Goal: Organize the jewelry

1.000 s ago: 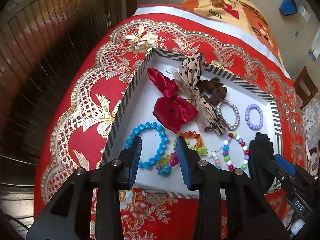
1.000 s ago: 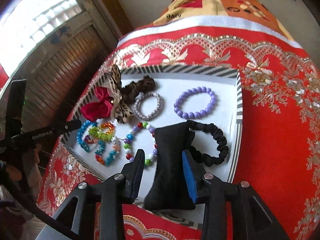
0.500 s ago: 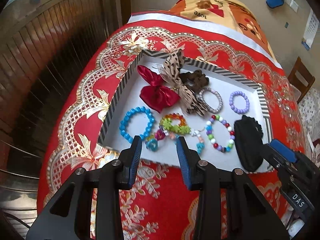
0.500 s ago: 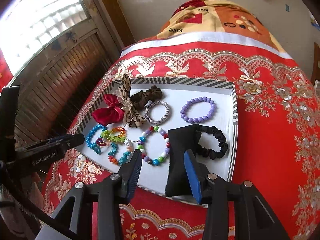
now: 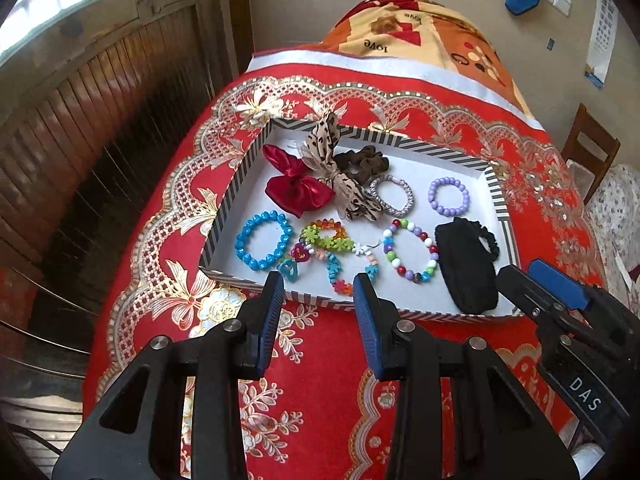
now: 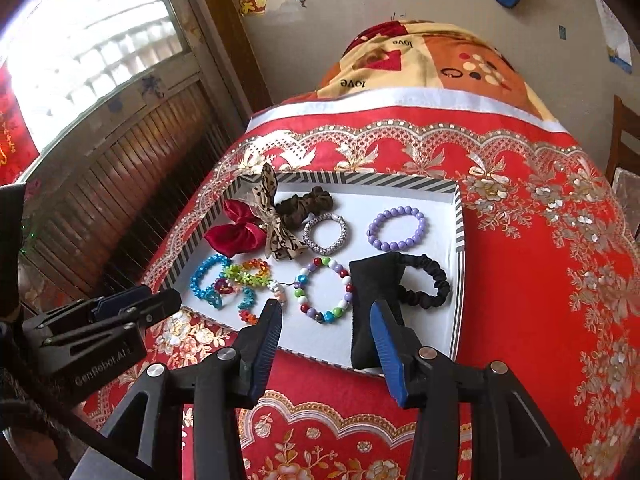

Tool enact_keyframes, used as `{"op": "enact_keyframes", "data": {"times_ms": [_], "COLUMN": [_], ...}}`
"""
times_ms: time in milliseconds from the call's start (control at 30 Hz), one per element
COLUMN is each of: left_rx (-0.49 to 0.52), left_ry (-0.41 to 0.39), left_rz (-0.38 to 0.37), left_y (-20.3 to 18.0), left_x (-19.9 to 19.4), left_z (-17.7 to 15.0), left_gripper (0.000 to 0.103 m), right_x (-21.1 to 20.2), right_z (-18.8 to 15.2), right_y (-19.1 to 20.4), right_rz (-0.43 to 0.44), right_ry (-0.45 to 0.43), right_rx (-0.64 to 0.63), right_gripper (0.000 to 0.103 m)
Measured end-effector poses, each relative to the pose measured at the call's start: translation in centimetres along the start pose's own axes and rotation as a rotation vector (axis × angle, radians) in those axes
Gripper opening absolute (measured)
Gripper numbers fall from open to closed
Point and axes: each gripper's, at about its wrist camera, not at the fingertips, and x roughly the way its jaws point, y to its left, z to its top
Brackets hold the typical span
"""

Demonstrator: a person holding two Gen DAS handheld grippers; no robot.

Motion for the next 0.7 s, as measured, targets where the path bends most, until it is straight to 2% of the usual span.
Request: {"op": "enact_keyframes", "data": {"times_ms": [467, 700], "left_rx": [0.007, 0.018], "left_ry": [-0.055, -0.072], "left_rz": [0.017, 0.026], "left_y": [-1.0, -1.4], "left_x": [-2.5, -3.2], "left_z": [-0.8, -1.0], "left_gripper": [0.035, 0.035], "right_x": [-1.9, -2.5], "right_z": [-0.6, -0.6], "right_y": [0.6, 0.6], "right_rz": [-0.020, -0.015], "right_ry": [-0.018, -0.030], "right_rx": [-0.004, -0.004], "right_gripper": [0.046, 0.051]}}
